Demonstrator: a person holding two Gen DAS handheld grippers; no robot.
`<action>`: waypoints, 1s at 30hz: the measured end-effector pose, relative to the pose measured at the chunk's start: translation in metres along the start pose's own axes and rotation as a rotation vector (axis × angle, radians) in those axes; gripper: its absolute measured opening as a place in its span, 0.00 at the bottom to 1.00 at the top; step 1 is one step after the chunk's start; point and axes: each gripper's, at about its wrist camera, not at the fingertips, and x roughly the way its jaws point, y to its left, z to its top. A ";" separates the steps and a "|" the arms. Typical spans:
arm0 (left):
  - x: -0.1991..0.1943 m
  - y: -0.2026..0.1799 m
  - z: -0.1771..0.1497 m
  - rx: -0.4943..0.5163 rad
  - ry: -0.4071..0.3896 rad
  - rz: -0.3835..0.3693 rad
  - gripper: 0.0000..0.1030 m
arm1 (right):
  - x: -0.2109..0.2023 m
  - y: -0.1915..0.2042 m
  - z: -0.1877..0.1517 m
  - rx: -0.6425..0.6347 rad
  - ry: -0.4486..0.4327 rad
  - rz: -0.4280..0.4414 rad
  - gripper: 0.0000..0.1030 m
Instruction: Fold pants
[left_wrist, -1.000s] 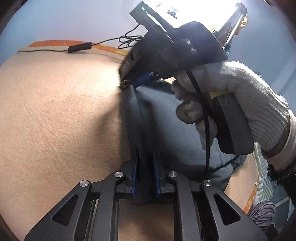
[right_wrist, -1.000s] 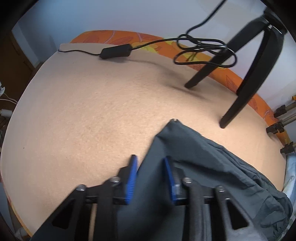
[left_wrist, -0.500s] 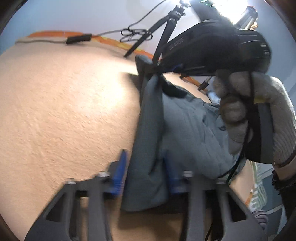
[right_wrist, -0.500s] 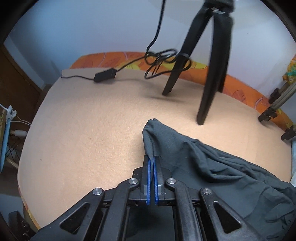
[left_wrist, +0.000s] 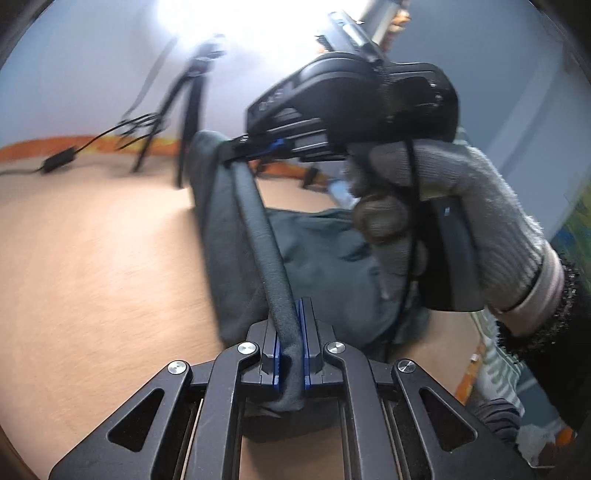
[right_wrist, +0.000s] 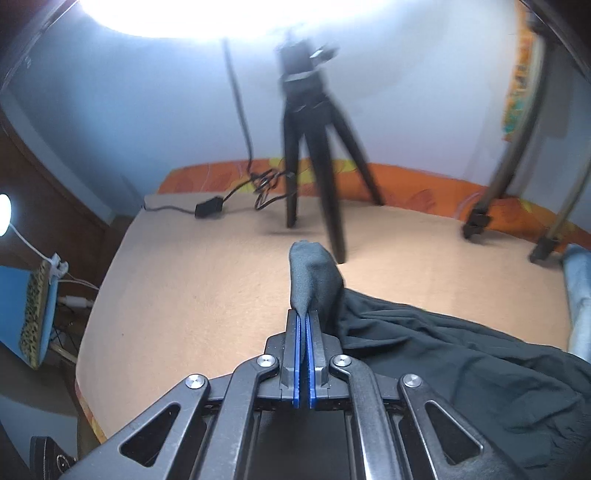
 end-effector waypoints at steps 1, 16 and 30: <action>0.003 -0.008 0.003 0.009 0.002 -0.015 0.06 | -0.009 -0.007 0.000 0.011 -0.012 0.005 0.00; 0.058 -0.105 0.037 0.132 0.062 -0.162 0.06 | -0.103 -0.112 -0.013 0.131 -0.148 0.018 0.00; 0.152 -0.164 0.043 0.218 0.168 -0.227 0.06 | -0.137 -0.229 -0.052 0.254 -0.182 -0.032 0.00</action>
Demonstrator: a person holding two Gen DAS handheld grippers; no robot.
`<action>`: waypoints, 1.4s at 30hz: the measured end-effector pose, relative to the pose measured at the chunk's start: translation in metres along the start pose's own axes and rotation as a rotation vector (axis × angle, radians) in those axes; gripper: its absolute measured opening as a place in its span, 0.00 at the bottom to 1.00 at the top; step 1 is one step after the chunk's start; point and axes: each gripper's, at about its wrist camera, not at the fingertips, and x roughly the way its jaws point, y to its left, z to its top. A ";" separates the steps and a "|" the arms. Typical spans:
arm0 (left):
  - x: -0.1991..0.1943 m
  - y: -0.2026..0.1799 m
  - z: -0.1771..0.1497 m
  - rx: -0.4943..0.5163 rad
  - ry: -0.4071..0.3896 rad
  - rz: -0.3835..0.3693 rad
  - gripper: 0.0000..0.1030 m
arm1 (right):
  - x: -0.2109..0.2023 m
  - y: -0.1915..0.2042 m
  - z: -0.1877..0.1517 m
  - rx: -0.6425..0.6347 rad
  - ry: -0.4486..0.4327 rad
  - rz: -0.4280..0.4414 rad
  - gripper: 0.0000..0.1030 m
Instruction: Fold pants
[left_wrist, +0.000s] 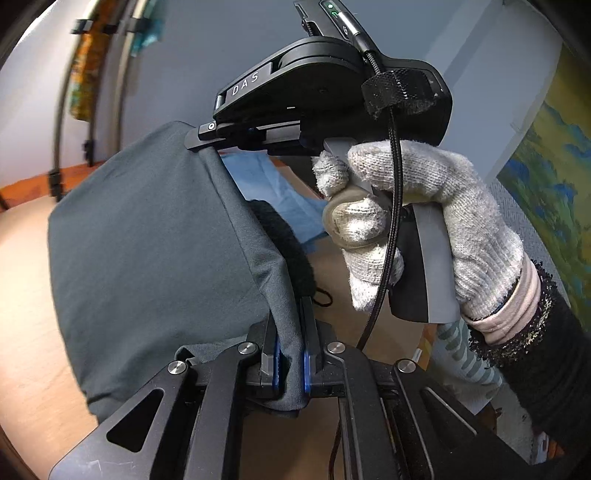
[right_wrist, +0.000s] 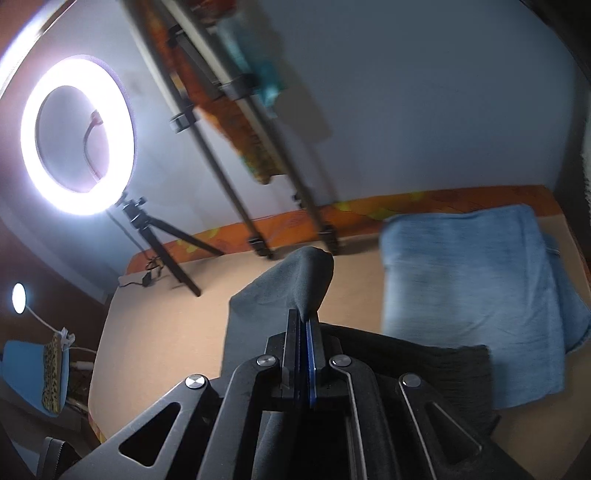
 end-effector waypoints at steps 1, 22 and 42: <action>0.006 -0.001 0.003 0.005 0.005 -0.002 0.06 | -0.001 -0.008 0.000 0.008 -0.003 -0.005 0.00; 0.099 -0.003 0.030 0.050 0.114 -0.039 0.06 | 0.000 -0.122 -0.018 0.137 0.002 -0.041 0.00; 0.027 -0.005 -0.008 0.128 0.144 -0.081 0.41 | -0.039 -0.123 -0.018 0.100 -0.103 -0.148 0.40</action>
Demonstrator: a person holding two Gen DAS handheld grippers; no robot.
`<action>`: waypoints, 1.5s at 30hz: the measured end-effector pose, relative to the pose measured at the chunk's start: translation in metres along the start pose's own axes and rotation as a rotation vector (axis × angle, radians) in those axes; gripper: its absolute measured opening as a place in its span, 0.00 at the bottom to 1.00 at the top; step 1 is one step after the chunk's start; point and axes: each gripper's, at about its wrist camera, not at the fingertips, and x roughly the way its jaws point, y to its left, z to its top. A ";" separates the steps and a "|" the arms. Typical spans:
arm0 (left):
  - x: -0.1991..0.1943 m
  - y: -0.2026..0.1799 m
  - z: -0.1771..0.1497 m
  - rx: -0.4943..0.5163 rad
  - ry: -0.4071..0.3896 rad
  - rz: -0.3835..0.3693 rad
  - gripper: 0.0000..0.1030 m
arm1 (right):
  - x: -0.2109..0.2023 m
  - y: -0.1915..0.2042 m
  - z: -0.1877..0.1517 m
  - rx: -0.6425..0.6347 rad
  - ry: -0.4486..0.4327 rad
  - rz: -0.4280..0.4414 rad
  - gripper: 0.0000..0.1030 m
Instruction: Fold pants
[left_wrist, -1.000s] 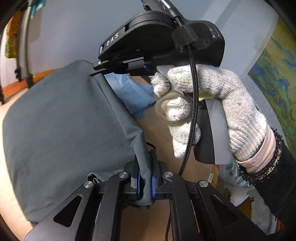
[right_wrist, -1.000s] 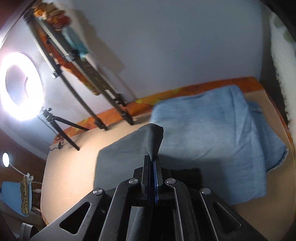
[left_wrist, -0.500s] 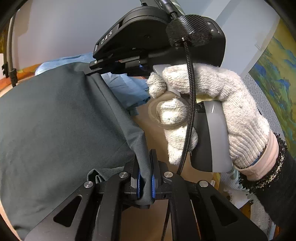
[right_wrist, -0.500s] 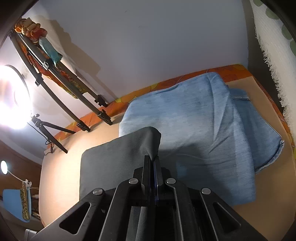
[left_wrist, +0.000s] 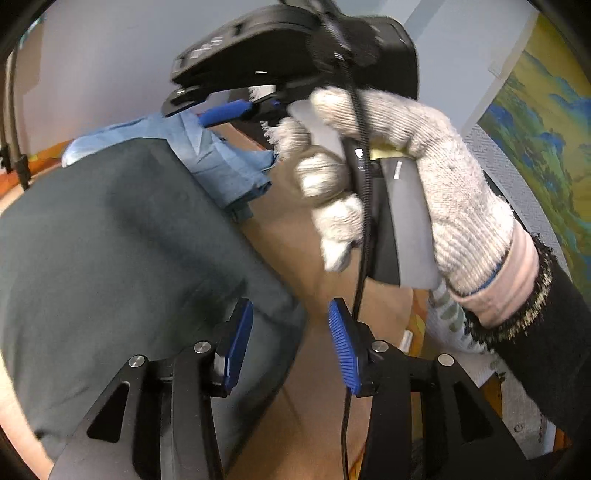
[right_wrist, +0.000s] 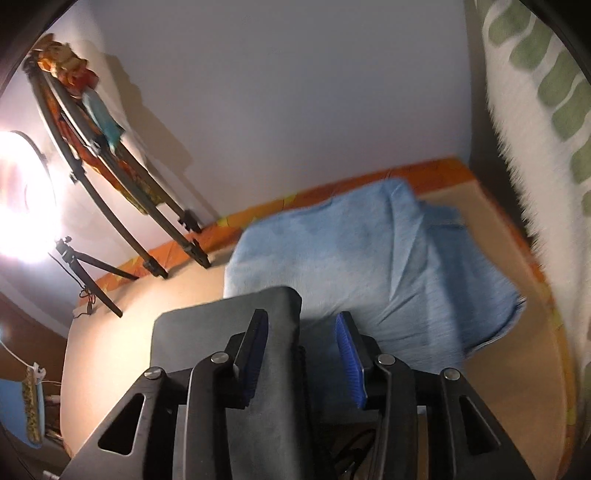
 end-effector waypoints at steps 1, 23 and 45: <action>-0.012 0.002 -0.005 0.004 -0.004 0.003 0.42 | -0.007 0.003 -0.002 -0.011 -0.011 0.001 0.40; -0.130 0.173 -0.037 -0.304 -0.087 0.271 0.45 | -0.040 0.174 -0.165 -0.276 0.116 0.235 0.50; -0.089 0.219 -0.044 -0.487 -0.104 0.136 0.36 | 0.045 0.186 -0.229 -0.181 0.251 0.096 0.02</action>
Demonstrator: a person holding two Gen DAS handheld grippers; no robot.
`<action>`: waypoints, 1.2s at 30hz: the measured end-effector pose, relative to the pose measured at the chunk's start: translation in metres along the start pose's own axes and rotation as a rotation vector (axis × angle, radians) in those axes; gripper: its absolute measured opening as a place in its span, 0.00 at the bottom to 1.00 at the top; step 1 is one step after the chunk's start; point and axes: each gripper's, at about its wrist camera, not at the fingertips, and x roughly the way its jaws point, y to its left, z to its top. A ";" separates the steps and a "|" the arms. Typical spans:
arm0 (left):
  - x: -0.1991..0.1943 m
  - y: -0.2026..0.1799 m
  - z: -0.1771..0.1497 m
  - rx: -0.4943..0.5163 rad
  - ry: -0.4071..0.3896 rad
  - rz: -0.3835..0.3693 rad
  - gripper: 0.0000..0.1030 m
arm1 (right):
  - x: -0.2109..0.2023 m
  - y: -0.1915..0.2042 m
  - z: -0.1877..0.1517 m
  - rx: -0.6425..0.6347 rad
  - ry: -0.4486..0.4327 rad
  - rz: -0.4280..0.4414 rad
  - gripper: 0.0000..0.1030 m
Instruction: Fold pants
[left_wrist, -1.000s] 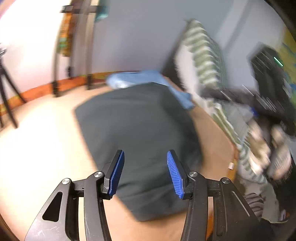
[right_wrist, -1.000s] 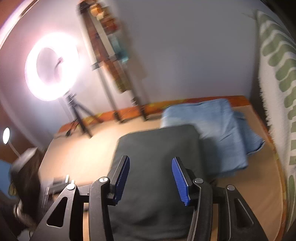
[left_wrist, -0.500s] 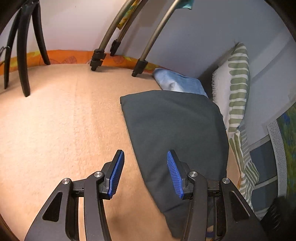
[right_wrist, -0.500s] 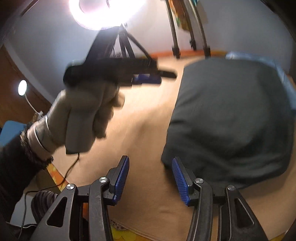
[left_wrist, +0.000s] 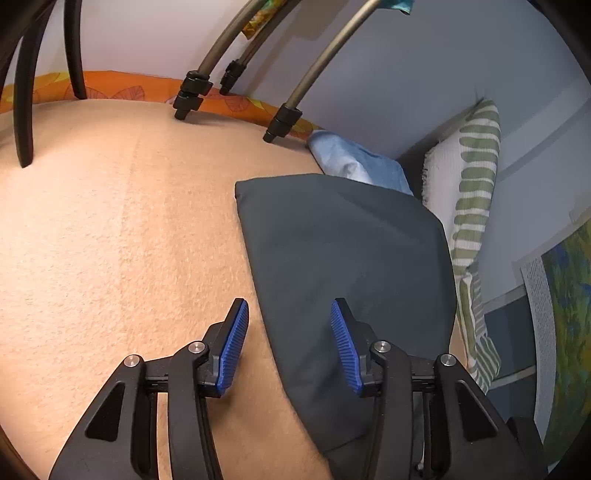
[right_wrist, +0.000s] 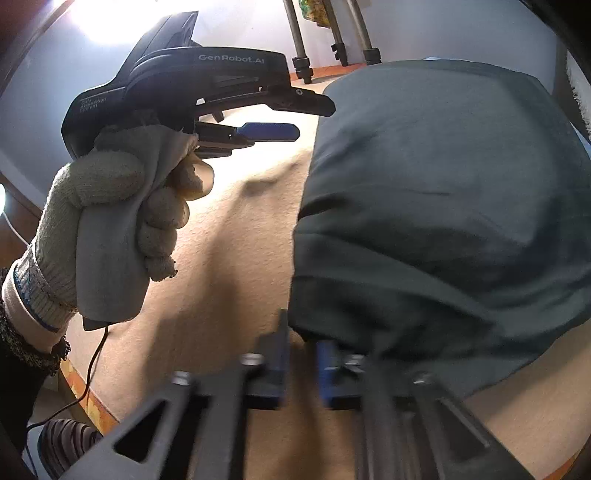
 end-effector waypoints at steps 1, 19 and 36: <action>0.001 0.000 0.000 -0.001 -0.002 0.003 0.33 | -0.001 -0.002 0.000 -0.003 0.001 0.003 0.01; 0.015 -0.011 0.014 0.051 -0.044 0.091 0.05 | -0.014 0.022 -0.026 -0.121 0.016 0.009 0.00; -0.007 -0.028 0.008 0.160 -0.055 0.179 0.05 | -0.046 0.040 -0.058 -0.143 0.008 0.033 0.04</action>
